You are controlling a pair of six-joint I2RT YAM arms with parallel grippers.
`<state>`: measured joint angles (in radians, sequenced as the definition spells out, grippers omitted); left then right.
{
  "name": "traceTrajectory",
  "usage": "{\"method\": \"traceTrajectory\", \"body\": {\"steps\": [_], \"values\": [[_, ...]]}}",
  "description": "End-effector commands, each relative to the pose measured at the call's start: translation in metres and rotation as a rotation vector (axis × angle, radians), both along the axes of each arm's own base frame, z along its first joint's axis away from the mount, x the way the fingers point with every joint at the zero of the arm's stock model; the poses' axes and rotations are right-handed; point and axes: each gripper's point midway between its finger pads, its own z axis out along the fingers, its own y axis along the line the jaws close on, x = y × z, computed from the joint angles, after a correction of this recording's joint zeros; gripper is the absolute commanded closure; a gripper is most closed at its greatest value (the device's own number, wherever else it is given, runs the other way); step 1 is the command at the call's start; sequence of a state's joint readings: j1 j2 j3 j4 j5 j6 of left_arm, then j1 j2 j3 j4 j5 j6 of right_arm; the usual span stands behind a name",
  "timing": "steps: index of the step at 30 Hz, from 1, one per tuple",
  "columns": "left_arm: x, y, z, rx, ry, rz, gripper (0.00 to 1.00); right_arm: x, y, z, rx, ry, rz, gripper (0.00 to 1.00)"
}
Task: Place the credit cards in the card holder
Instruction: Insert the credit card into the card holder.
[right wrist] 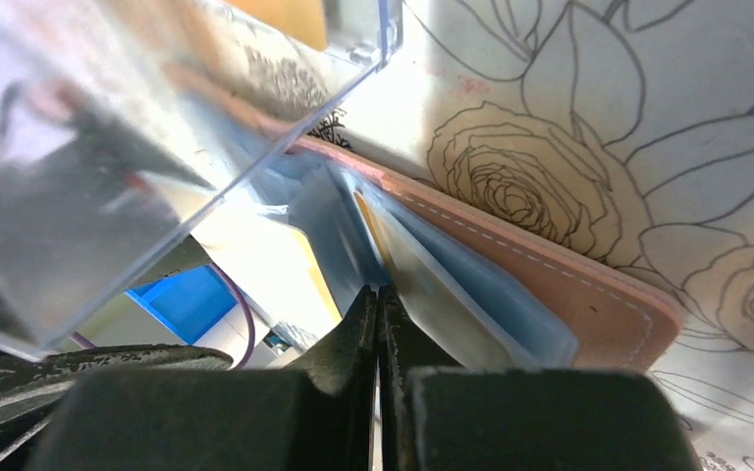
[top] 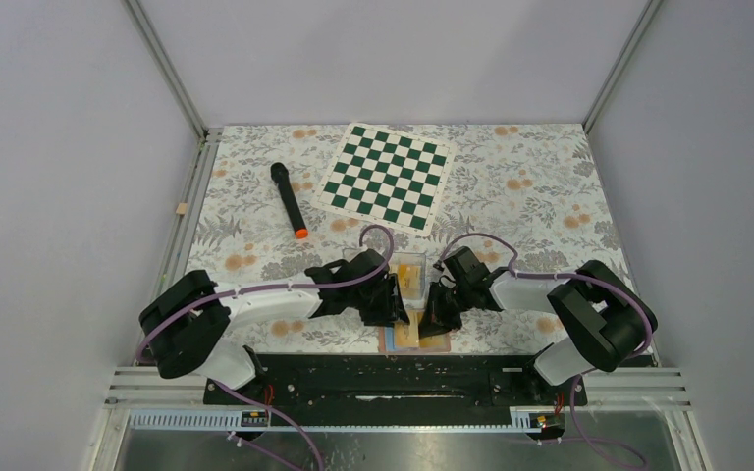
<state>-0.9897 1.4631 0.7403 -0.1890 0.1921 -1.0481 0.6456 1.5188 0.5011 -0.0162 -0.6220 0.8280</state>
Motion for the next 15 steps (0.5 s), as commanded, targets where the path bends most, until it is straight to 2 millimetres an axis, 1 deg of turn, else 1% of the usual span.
{"method": "traceTrajectory", "body": {"steps": [1, 5, 9, 11, 13, 15], "values": [[-0.002, -0.026, 0.032, -0.116, -0.025, -0.037, 0.57, -0.003, -0.003, -0.001, -0.034, -0.016, 0.02, 1.0], [-0.005, -0.039, 0.04, -0.168, -0.034, -0.072, 0.57, -0.003, -0.004, 0.0, -0.04, -0.015, 0.027, 1.0], [-0.006, -0.054, 0.056, -0.238, -0.058, -0.108, 0.57, -0.002, -0.004, 0.002, -0.044, -0.02, 0.03, 1.0], [-0.008, -0.059, 0.061, -0.256, -0.064, -0.121, 0.56, -0.002, -0.004, 0.003, -0.047, -0.019, 0.032, 1.0], [-0.009, -0.068, 0.07, -0.315, -0.08, -0.138, 0.56, -0.002, -0.004, 0.004, -0.046, -0.02, 0.035, 1.0], [-0.011, -0.073, 0.072, -0.343, -0.075, -0.148, 0.55, -0.001, -0.003, 0.004, -0.048, -0.021, 0.035, 1.0]]}}
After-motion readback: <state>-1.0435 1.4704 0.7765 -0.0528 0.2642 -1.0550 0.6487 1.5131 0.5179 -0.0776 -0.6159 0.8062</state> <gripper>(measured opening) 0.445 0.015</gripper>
